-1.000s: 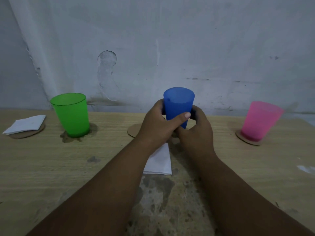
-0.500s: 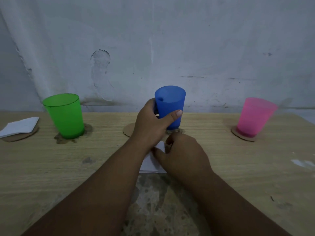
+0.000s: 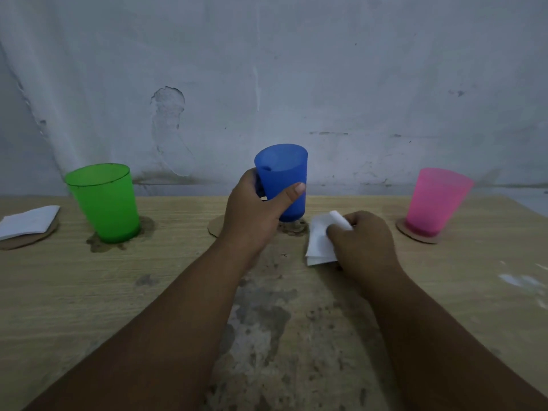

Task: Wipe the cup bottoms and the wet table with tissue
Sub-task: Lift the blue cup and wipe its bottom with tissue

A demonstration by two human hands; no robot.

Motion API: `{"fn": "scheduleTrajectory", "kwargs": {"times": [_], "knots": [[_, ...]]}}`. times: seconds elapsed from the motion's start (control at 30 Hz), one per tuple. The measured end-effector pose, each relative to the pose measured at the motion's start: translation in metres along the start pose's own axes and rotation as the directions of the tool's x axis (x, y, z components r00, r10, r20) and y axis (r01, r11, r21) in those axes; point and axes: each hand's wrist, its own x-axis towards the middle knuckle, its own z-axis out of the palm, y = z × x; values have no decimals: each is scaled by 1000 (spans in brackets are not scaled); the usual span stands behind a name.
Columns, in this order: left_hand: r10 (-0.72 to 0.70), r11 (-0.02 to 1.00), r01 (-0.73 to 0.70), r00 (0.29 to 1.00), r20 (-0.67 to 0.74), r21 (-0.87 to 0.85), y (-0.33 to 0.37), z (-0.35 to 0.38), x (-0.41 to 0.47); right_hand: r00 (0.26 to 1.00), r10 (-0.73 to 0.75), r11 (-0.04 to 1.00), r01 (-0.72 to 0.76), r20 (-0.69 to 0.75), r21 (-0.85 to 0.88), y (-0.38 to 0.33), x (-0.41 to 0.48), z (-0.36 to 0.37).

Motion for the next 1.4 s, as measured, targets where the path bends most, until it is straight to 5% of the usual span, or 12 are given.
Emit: {"fn": "scheduleTrajectory", "kwargs": {"times": [0.13,0.37,0.53,0.67,1.0,1.4], "knots": [[3,1000,-3,1000,13,-9,1,-1,1,990,73,993,-61,-122,100,5,12,-6],[35,999,-35,998,44,16,4,0,-1,997,-45,973,59,-66,223,-16,18,22],[50,998,-51,997,63,27,8,1,-2,969,162,803,-239,186,545,-21,20,25],[68,997,-70,995,71,33,8,3,-4,943,188,668,-327,273,668,-26,16,25],[131,990,-134,989,64,33,4,3,-6,979,95,698,-195,181,690,-13,9,18],[95,994,-94,995,-18,55,0,3,-5,972,111,611,-231,207,757,-19,4,26]]}}
